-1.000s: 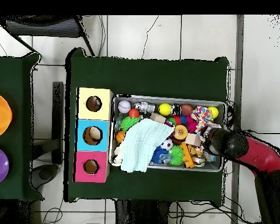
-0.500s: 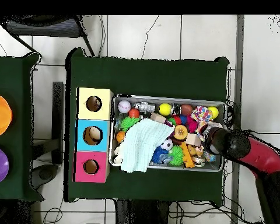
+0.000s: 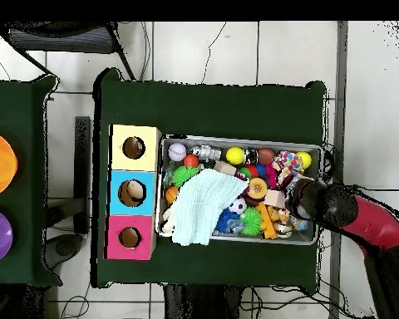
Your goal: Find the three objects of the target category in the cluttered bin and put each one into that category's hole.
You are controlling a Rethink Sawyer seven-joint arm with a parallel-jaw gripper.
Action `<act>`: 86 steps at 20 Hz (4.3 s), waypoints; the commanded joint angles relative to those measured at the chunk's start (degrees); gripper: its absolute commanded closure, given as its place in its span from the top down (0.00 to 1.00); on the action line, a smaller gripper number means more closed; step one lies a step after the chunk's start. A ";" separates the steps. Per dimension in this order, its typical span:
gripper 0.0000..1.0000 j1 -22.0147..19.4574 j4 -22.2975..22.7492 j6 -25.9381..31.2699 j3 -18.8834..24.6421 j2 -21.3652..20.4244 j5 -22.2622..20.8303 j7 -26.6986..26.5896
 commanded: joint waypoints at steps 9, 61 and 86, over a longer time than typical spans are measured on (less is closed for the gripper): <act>0.00 5.89 13.62 -3.61 4.79 -16.28 -1.05 0.63; 0.00 56.48 11.26 0.13 -20.15 -29.92 26.03 31.26; 0.00 48.75 5.18 -15.62 -11.38 -14.52 28.09 20.62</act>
